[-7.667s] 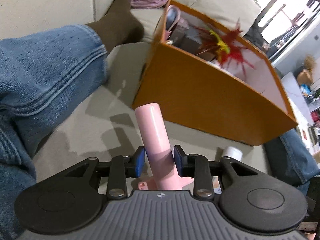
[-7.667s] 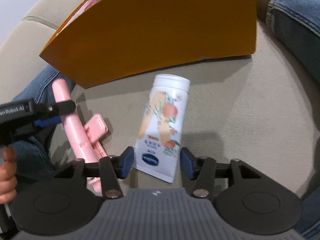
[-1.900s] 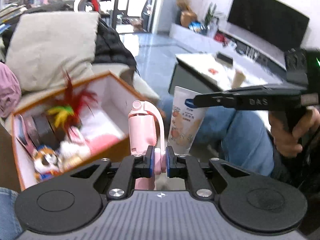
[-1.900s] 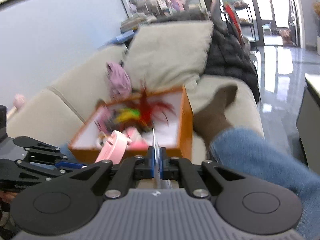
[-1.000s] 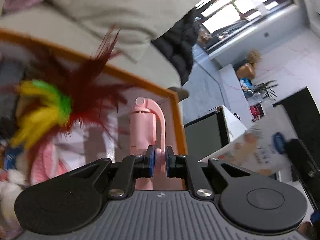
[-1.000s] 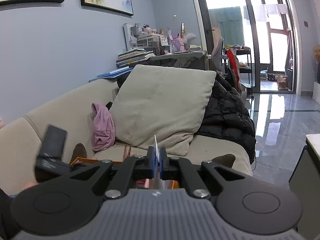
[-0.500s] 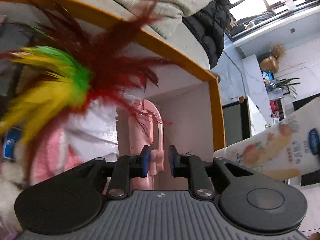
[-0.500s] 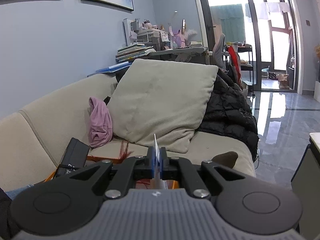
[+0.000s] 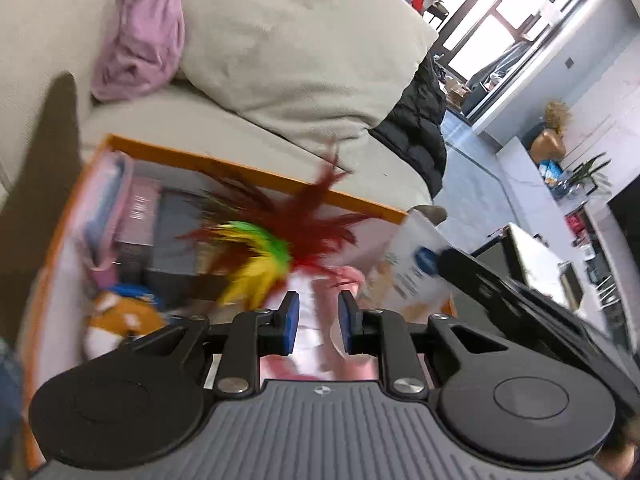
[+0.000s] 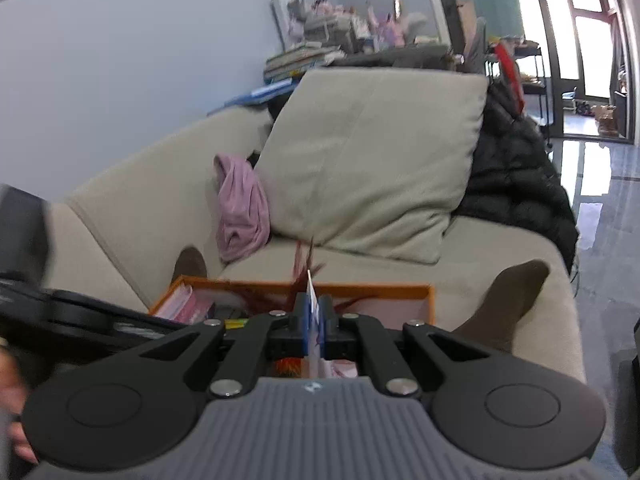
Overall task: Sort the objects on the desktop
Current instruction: 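Carry the selfie stick and lotion tube up over the shoebox, then lower both items into the shoebox and open both grippers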
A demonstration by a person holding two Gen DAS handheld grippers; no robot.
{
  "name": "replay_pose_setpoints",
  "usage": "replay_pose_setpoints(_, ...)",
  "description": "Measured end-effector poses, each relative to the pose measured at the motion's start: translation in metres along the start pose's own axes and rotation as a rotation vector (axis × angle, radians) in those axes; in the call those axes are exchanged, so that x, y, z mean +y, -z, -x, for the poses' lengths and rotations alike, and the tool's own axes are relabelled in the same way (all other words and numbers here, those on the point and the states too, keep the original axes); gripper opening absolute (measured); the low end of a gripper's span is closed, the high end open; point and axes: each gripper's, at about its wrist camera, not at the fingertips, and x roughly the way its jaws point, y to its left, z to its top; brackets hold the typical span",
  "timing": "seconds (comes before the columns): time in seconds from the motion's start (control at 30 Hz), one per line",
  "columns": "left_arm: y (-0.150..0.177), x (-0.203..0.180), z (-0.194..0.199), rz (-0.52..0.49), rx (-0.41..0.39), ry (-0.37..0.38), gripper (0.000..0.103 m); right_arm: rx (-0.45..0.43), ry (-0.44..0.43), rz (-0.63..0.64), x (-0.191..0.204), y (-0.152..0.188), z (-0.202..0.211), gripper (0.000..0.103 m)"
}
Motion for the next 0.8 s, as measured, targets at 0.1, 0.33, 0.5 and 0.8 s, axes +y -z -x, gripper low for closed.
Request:
replay_pose_setpoints(0.1,0.012,0.001,0.009,-0.040,-0.006,-0.034,0.023,0.047,-0.005,-0.008,0.001,0.006,-0.020,0.004)
replay_pose_setpoints(0.33,0.026,0.007,0.019,-0.115,-0.005,-0.079,0.023,0.174,0.018,-0.003,0.000,0.031,-0.037,0.006)
replay_pose_setpoints(0.5,0.034,0.009,0.024,-0.136,-0.017,-0.093,0.029,0.198,0.035,0.051,0.011,0.035,-0.027,0.011)
replay_pose_setpoints(0.8,0.045,0.001,0.076,-0.207,-0.142,-0.111,0.032,0.110,0.113,0.147,0.035,0.038,0.003,0.039)
